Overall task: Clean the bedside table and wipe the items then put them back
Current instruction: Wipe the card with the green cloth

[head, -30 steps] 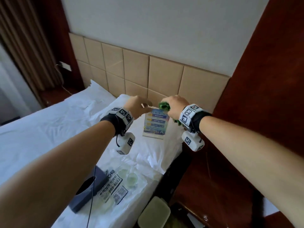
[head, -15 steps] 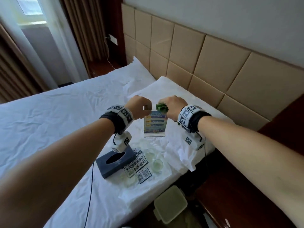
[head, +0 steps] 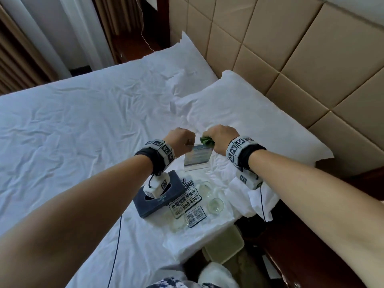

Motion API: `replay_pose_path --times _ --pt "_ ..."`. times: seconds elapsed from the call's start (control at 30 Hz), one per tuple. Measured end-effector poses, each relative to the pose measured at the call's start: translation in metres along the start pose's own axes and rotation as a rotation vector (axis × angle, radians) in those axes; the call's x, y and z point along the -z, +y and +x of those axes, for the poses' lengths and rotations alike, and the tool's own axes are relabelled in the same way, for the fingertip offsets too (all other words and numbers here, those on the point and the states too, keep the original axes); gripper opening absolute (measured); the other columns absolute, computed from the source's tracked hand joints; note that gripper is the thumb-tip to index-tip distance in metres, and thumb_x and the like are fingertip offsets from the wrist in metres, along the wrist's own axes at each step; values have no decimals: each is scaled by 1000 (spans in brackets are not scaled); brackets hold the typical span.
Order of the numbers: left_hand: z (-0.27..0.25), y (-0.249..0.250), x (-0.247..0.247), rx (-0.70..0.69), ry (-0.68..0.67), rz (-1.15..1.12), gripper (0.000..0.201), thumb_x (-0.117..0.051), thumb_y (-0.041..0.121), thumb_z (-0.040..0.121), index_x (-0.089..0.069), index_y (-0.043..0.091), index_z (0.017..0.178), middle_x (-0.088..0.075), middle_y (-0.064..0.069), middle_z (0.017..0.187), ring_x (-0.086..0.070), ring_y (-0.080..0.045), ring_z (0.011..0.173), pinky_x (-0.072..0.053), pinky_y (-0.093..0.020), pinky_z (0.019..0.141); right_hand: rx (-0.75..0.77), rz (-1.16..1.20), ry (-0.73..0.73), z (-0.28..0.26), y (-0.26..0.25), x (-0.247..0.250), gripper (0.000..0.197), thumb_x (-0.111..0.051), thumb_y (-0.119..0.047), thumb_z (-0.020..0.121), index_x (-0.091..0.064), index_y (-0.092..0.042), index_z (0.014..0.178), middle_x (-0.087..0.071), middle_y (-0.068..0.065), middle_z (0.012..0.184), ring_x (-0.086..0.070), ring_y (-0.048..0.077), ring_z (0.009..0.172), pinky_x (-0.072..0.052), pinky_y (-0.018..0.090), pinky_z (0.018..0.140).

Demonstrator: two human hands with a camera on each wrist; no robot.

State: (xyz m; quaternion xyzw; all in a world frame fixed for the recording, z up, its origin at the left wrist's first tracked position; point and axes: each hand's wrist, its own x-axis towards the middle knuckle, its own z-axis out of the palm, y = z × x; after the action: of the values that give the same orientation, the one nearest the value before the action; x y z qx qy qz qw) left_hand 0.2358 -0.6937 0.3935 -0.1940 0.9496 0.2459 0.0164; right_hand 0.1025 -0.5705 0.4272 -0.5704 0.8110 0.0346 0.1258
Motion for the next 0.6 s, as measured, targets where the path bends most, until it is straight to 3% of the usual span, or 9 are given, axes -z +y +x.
replay_pose_path --times 0.33,0.47,0.6 --pt "49 -64 -77 152 -189 -59 9 -65 9 77 -63 17 74 -65 -4 75 -62 -27 74 -54 -37 69 98 3 -126 71 20 -87 36 -57 -6 86 -67 -29 111 -65 -5 105 -57 22 103 -43 30 75" --pt "64 -84 -113 180 -267 -25 5 -64 9 79 -66 13 81 -63 -2 77 -55 -22 73 -39 -27 62 118 17 -181 96 29 -125 31 -58 -6 87 -67 -27 109 -64 -2 103 -58 23 100 -44 31 77" --pt "79 -104 -143 230 -305 -36 8 -61 7 80 -67 11 83 -68 -7 84 -62 -26 79 -50 -32 67 149 14 -251 119 36 -161 30 -59 -8 86 -66 -26 109 -64 -2 104 -57 24 103 -48 36 79"
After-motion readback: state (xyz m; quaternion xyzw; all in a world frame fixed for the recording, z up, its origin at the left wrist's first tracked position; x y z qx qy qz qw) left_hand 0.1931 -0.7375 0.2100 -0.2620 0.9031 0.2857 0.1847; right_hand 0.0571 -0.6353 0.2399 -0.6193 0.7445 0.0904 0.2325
